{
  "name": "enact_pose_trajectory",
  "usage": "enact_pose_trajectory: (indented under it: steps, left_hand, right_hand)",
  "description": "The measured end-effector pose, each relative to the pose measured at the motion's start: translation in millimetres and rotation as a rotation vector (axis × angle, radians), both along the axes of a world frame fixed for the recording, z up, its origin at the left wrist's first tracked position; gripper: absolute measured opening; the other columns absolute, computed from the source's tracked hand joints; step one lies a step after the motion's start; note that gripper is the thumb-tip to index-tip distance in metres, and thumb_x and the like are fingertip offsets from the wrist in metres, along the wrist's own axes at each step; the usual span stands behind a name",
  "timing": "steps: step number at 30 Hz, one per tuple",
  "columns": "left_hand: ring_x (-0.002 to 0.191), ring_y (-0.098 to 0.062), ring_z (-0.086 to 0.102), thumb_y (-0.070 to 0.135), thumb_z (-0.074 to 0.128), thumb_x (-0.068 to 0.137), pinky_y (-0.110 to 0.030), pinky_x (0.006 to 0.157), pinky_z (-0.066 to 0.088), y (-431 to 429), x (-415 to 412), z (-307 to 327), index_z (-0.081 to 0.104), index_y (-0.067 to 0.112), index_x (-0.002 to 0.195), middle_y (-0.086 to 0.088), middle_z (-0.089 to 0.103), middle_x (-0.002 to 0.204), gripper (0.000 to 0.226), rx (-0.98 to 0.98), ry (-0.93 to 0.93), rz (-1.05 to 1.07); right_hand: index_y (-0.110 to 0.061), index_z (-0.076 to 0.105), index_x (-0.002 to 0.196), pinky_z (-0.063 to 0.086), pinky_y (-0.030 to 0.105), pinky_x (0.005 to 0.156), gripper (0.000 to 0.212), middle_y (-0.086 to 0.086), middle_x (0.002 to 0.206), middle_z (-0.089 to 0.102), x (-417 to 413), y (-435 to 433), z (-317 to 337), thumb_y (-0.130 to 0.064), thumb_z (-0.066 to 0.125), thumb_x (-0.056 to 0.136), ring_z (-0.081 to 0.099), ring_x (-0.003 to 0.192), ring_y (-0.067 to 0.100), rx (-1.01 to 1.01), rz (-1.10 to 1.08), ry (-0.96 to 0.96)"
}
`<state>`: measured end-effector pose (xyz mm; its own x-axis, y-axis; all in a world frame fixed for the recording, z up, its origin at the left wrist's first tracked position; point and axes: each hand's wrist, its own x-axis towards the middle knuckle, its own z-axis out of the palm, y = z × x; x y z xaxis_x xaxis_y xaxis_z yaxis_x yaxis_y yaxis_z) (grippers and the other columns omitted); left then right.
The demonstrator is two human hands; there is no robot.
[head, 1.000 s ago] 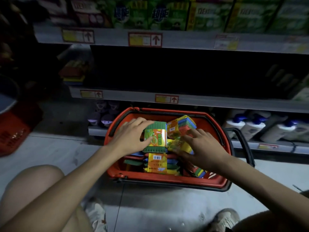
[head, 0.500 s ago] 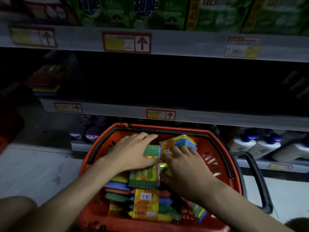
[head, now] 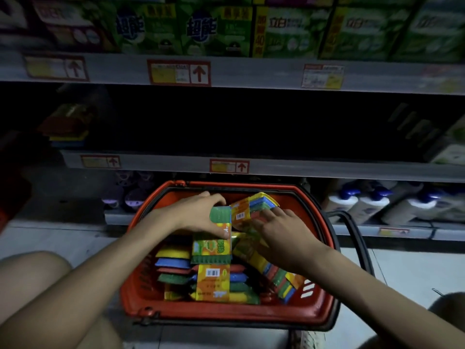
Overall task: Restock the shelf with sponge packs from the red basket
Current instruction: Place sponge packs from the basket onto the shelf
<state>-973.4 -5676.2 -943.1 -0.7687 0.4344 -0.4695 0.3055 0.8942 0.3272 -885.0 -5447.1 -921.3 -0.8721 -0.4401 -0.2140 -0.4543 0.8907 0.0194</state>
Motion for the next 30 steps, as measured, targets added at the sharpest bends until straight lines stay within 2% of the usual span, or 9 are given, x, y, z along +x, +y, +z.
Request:
enact_pose_trajectory:
  steps: [4,8,13,18,20,23,25,27,30]
  left_hand:
    - [0.11,-0.013,0.046,0.079,0.08,0.057,-0.031,0.091,0.047,-11.5,21.8,5.8,0.031,0.042,0.154,0.009,0.033,0.117,0.115,0.127,0.1,0.095]
    - [0.108,-0.013,0.048,0.073,0.084,0.058,-0.031,0.094,0.048,-22.7,42.1,20.4,0.046,0.032,0.144,0.006,0.032,0.115,0.102,0.2,0.239,0.218]
    - [0.098,-0.015,0.062,0.067,0.088,0.058,-0.035,0.084,0.052,-28.5,42.5,52.0,0.051,0.026,0.111,0.007,0.057,0.107,0.077,0.419,0.332,0.422]
    - [0.093,-0.01,0.064,0.057,0.09,0.064,-0.036,0.082,0.055,-28.2,32.4,61.6,0.048,0.023,0.114,0.005,0.061,0.106,0.074,0.711,0.35,0.679]
    - [0.093,-0.011,0.07,0.049,0.092,0.066,-0.034,0.081,0.06,-30.6,28.9,53.6,0.05,0.028,0.12,0.004,0.065,0.109,0.072,0.879,0.301,0.739]
    - [0.084,-0.009,0.074,0.041,0.09,0.073,-0.025,0.064,0.059,-26.6,26.6,42.5,0.062,0.03,0.119,0.001,0.074,0.107,0.055,1.082,0.16,0.848]
    - [0.087,-0.016,0.076,0.045,0.09,0.067,-0.031,0.065,0.059,-19.7,23.3,37.6,0.067,0.025,0.114,-0.006,0.076,0.107,0.056,1.221,0.025,0.963]
    - [0.098,-0.027,0.075,0.045,0.09,0.06,-0.042,0.074,0.062,-16.0,20.6,36.5,0.067,0.018,0.116,-0.014,0.075,0.112,0.067,1.335,-0.107,1.04]
    - [0.103,-0.03,0.073,0.034,0.089,0.067,-0.045,0.076,0.062,-20.0,24.1,39.5,0.066,0.014,0.119,-0.017,0.074,0.115,0.06,1.395,-0.215,1.036]
  right_hand:
    - [-0.032,0.036,0.156,0.039,0.042,0.11,0.065,0.006,0.15,0.045,21.4,-6.2,9.4,-0.063,0.04,0.099,0.044,0.136,0.028,-0.033,-0.005,0.003]
    - [-0.034,0.049,0.146,0.043,0.039,0.105,0.056,-0.001,0.141,0.054,30.5,-7.5,26.9,-0.061,0.052,0.096,0.049,0.133,0.024,-0.168,-0.052,-0.012]
    - [-0.034,0.055,0.14,0.054,0.039,0.091,0.049,-0.003,0.132,0.06,31.2,-12.2,49.6,-0.055,0.056,0.095,0.059,0.121,0.023,-0.342,-0.174,0.046]
    - [-0.032,0.055,0.134,0.059,0.041,0.082,0.044,-0.006,0.12,0.069,14.4,-32.3,48.9,-0.053,0.057,0.095,0.068,0.103,0.018,-0.59,-0.268,0.077]
    - [-0.031,0.051,0.138,0.061,0.039,0.08,0.046,-0.007,0.117,0.07,8.1,-37.2,42.9,-0.05,0.059,0.097,0.069,0.096,0.012,-0.727,-0.322,0.035]
    - [-0.034,0.04,0.146,0.063,0.036,0.073,0.054,-0.015,0.099,0.066,-1.3,-44.8,38.7,-0.041,0.064,0.097,0.071,0.084,0.007,-0.911,-0.38,-0.051]
    - [-0.039,0.031,0.151,0.063,0.04,0.069,0.064,-0.015,0.09,0.065,-6.4,-50.6,39.3,-0.034,0.066,0.097,0.073,0.08,0.013,-1.002,-0.388,-0.047]
    - [-0.045,0.023,0.155,0.062,0.045,0.071,0.074,-0.012,0.09,0.068,-10.0,-57.6,39.5,-0.031,0.067,0.097,0.073,0.08,0.017,-1.059,-0.384,-0.017]
    - [-0.05,0.017,0.157,0.063,0.036,0.068,0.08,-0.024,0.093,0.065,-13.9,-68.0,35.9,-0.031,0.067,0.097,0.071,0.083,0.003,-1.168,-0.399,-0.029]
